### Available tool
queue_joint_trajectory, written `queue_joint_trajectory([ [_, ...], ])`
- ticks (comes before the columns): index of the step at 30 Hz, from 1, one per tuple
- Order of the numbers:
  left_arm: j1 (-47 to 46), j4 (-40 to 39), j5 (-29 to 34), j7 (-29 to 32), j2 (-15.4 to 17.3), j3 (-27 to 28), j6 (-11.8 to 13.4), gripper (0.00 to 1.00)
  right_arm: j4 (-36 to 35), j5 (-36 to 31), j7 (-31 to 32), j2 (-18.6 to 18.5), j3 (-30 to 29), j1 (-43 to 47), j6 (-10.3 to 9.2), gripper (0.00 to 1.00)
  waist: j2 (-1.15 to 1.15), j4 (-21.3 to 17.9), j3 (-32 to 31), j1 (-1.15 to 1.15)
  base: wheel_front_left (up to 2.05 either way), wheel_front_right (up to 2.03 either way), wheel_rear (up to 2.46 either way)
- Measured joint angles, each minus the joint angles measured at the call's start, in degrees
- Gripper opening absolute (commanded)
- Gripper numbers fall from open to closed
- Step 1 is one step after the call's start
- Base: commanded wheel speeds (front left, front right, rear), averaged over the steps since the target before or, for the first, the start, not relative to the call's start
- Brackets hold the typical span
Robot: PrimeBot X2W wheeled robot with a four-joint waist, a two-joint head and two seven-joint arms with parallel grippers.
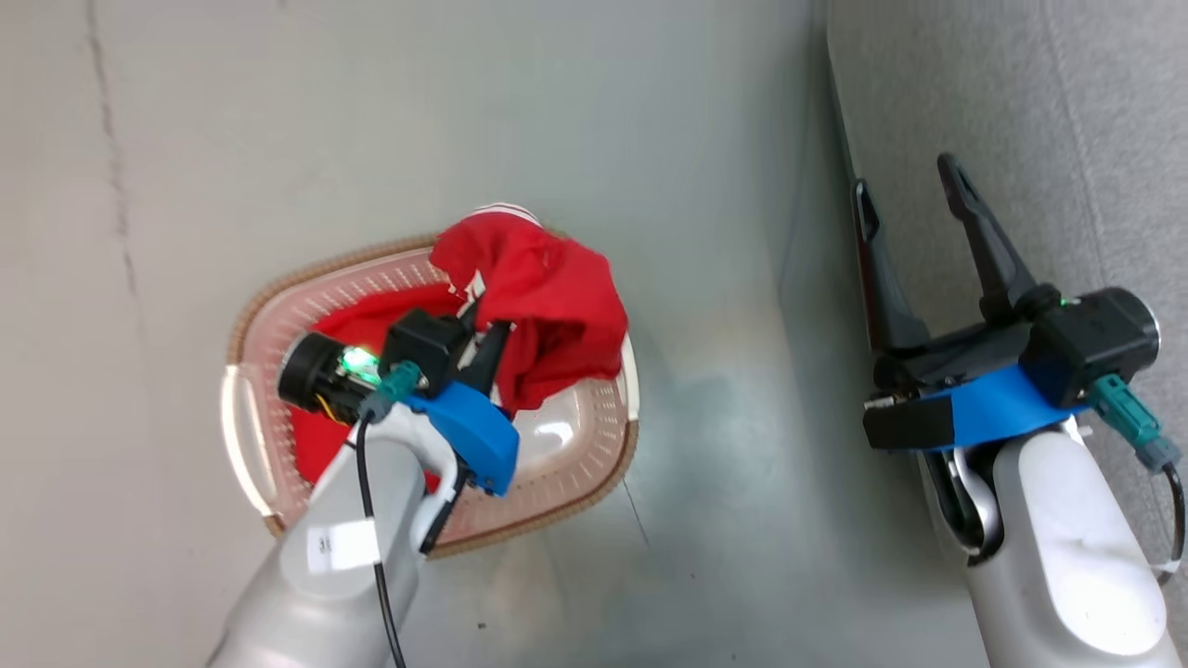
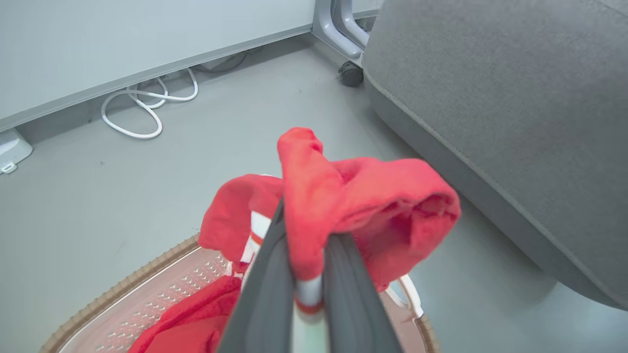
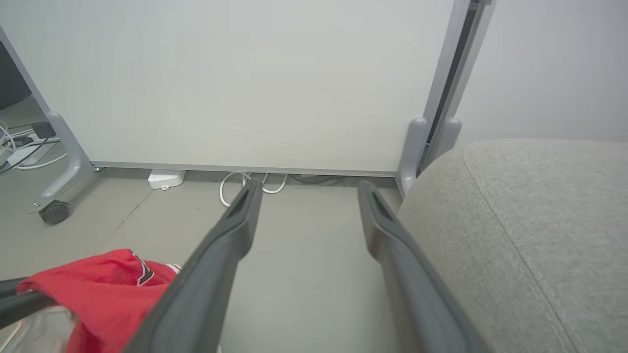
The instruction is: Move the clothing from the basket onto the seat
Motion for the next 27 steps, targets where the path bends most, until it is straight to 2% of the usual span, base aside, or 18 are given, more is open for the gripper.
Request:
queue_joint_trajectory([
  [15,5.4,-13.1,1.8,0.0,-1.2,2.4,0.0,0.0,2.5,0.2,0.0,-0.8,-1.0,7.6,0.0,1.0,0.0,3.6,-13.9,-0.01,0.0,0.0,0.0],
  [27,3.4,-15.6,2.2,0.0,-1.7,1.1,0.0,0.0,3.6,0.8,0.0,-0.8,-0.8,11.5,0.0,1.0,0.0,5.0,-22.3,-0.01,0.0,0.0,0.0],
])
